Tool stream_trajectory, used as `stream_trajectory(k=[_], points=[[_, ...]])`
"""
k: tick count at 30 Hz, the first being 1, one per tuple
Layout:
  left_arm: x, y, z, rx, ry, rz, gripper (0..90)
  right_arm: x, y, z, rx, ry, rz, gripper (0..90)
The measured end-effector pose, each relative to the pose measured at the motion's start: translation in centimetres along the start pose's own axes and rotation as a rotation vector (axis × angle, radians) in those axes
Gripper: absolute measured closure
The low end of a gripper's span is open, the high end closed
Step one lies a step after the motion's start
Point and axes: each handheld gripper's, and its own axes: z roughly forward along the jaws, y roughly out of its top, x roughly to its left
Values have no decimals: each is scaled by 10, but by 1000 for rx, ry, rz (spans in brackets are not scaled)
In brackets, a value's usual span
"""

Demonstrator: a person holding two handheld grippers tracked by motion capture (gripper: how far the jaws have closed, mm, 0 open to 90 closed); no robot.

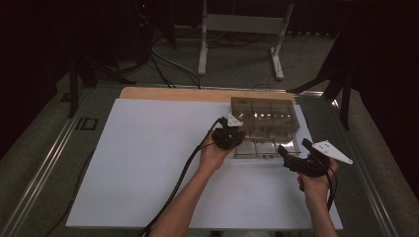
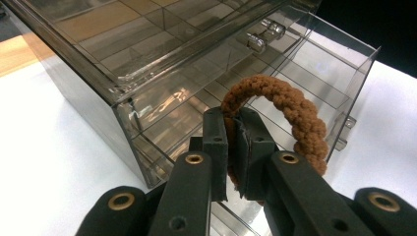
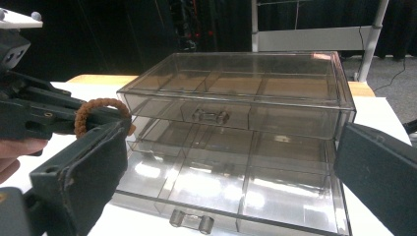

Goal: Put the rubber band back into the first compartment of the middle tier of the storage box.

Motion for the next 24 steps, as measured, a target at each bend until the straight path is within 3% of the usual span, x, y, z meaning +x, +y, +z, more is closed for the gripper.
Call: stream_trajectory(k=[24], points=[[-1, -3, 8, 35, 6, 9, 851, -1, 0, -1, -4, -1, 1, 0]])
